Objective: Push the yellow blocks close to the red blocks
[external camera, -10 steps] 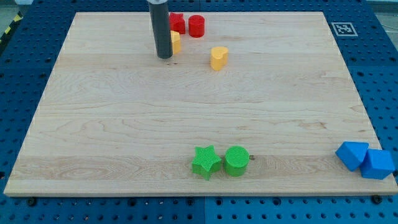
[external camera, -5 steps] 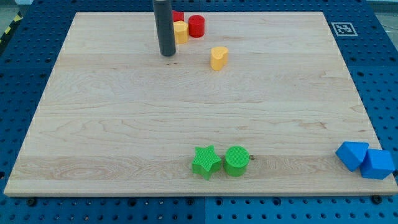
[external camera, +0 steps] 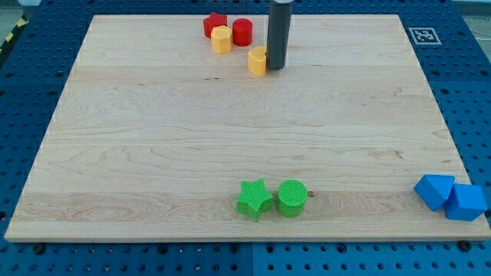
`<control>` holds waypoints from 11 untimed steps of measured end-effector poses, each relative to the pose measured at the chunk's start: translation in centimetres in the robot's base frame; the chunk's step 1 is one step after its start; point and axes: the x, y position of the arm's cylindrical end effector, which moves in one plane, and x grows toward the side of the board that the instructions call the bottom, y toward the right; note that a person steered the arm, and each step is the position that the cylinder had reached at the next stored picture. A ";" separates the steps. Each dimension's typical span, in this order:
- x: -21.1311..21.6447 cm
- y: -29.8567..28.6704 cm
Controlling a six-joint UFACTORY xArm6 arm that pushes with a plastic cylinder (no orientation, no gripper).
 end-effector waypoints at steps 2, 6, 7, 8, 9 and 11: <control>6.0 1.3; 2.1 0.5; 4.2 -0.7; 1.4 -2.2; -1.4 -2.4; -1.5 -2.0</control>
